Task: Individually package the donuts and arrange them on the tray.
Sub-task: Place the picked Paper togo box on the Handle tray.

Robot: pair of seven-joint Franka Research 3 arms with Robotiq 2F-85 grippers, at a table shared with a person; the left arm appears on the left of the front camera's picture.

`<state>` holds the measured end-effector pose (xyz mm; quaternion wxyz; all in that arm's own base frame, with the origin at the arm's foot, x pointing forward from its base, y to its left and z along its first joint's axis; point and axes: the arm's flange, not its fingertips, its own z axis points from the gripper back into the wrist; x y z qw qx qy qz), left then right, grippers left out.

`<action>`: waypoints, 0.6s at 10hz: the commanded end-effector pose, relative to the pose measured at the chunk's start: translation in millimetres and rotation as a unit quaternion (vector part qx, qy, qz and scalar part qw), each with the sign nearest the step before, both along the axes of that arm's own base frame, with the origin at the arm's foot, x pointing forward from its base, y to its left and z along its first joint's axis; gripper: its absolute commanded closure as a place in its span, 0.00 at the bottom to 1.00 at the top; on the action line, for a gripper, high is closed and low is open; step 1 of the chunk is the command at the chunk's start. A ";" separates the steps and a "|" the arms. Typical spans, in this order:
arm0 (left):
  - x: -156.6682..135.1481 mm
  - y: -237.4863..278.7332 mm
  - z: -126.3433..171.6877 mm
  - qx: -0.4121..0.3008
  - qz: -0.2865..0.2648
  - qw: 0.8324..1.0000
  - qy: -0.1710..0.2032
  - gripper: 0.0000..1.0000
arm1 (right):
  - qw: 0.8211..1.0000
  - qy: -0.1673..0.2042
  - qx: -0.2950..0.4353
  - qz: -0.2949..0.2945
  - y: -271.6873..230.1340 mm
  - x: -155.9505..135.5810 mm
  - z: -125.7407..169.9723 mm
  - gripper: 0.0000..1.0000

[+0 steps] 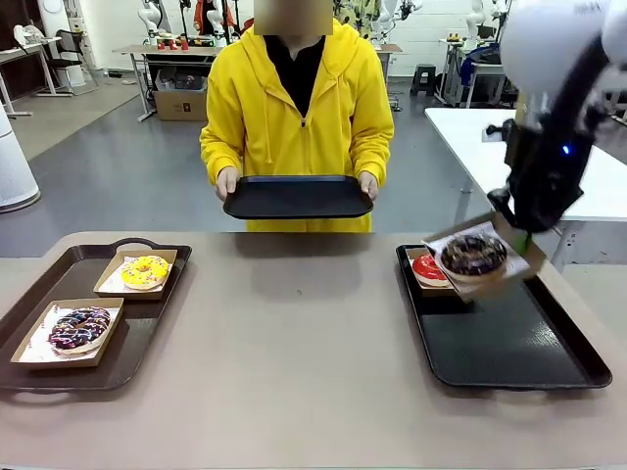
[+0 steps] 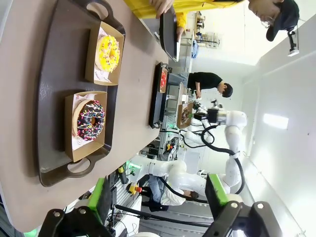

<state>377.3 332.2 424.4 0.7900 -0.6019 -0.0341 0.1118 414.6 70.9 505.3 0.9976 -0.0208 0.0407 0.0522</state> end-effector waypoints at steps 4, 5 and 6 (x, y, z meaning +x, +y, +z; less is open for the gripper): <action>-4.1 -3.4 1.9 0.004 0.007 1.000 0.000 0.00 | 0.998 0.001 0.025 -0.054 -18.8 24.2 -69.2 0.99; -4.1 -3.4 1.9 0.004 0.007 1.000 0.000 0.00 | 0.998 0.004 0.034 -0.058 -18.7 28.8 -74.3 0.99; -4.1 -3.4 1.9 0.004 0.007 1.000 0.000 0.00 | 0.997 0.007 0.027 -0.070 -16.6 33.5 -77.6 0.99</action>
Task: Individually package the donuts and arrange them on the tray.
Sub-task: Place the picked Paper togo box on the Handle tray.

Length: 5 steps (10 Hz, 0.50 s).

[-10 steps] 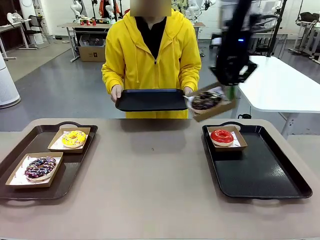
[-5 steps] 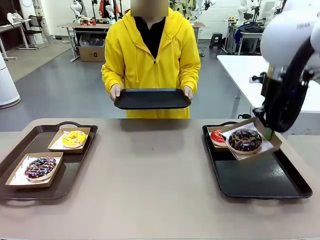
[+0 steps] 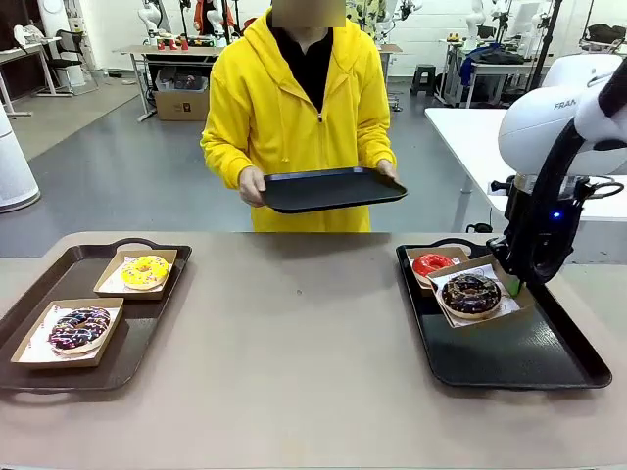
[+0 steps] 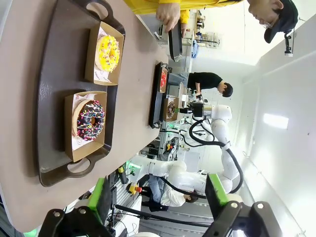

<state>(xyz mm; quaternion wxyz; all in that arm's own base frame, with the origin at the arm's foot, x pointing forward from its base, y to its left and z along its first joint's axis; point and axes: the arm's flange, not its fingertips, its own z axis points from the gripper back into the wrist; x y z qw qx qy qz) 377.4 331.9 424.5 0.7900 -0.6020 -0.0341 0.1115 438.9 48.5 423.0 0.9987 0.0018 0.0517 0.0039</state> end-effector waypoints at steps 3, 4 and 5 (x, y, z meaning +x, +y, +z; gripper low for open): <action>-4.2 -3.2 1.9 0.004 0.007 1.000 0.000 0.00 | 1.000 -0.005 -0.001 0.013 -0.3 -5.8 5.5 0.99; -4.2 -3.2 1.9 0.004 0.007 1.000 0.000 0.00 | 1.000 -0.005 -0.001 0.013 -0.3 -5.8 5.5 0.99; -4.2 -3.2 1.9 0.004 0.007 1.000 0.000 0.00 | 1.000 -0.005 -0.001 0.013 -0.3 -5.8 5.5 0.99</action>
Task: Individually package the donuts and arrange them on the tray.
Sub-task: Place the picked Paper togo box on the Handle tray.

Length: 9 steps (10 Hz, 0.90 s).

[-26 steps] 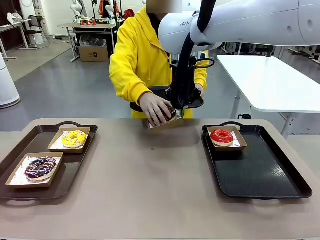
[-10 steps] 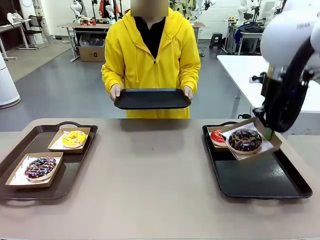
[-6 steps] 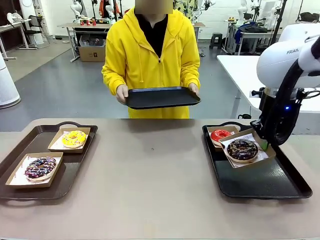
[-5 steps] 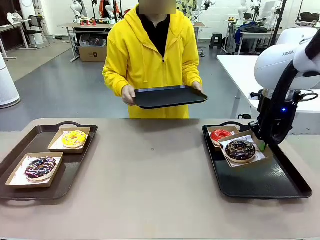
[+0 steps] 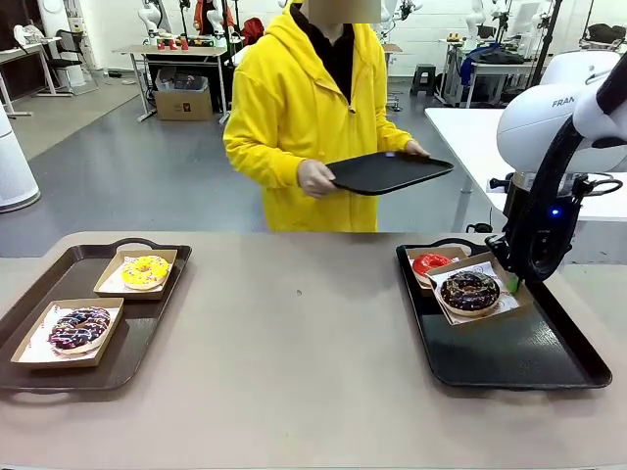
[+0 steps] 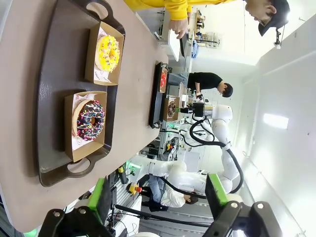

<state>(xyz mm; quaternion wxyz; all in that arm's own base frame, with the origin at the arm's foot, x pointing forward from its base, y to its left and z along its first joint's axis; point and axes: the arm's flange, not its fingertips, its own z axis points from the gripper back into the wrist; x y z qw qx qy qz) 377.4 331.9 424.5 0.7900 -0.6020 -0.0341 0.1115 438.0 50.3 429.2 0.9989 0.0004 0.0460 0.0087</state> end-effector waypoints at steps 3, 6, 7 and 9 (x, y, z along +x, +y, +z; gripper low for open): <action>-4.2 -3.1 1.8 0.004 0.007 1.000 0.000 0.00 | 1.000 -0.003 0.000 -0.008 -4.7 1.1 -8.5 0.99; -4.2 -3.1 1.8 0.004 0.007 1.000 0.000 0.00 | 0.999 0.005 -0.009 -0.037 -24.8 -9.6 -29.5 0.99; -4.2 -3.1 1.8 0.004 0.007 1.000 0.000 0.00 | 0.999 0.012 -0.011 -0.043 -30.7 -12.4 -36.5 0.99; -4.2 -3.1 1.8 0.004 0.007 1.000 0.000 0.00 | 0.998 0.021 -0.006 -0.051 -41.9 -13.6 -51.2 0.99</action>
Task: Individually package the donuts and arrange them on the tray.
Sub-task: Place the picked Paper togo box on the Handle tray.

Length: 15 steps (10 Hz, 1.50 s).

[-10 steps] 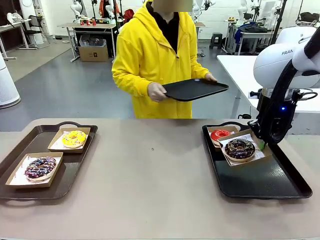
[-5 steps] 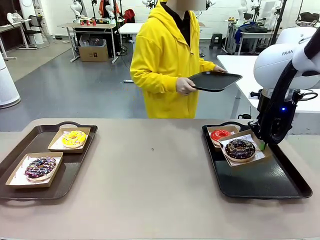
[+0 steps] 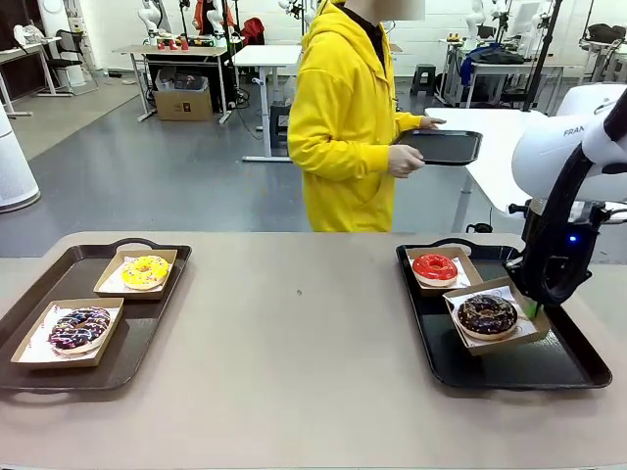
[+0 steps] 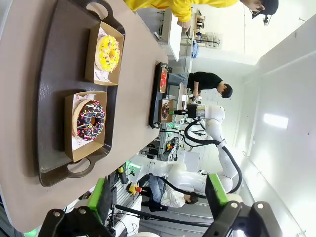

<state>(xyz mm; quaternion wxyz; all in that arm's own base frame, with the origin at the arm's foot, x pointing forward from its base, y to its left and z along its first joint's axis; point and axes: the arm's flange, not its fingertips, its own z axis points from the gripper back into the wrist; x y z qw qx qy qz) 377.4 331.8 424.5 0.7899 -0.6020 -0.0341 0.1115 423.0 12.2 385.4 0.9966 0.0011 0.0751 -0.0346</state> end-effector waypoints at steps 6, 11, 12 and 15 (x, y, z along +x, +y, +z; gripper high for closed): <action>-4.2 -3.1 1.9 0.004 0.007 1.000 0.000 0.00 | 1.000 -0.002 0.009 -0.028 -11.5 7.6 -33.3 0.77; -4.2 -3.1 1.9 0.004 0.007 1.000 0.000 0.00 | 0.999 -0.003 0.021 -0.031 -15.9 7.3 -27.9 0.00; -4.2 -3.1 1.9 0.004 0.007 1.000 0.000 0.00 | 0.999 -0.002 0.023 -0.030 -16.0 7.4 -27.5 0.45; -4.2 -3.1 1.9 0.004 0.007 1.000 0.000 0.00 | 0.999 0.000 0.026 -0.021 -16.5 6.6 -26.8 0.15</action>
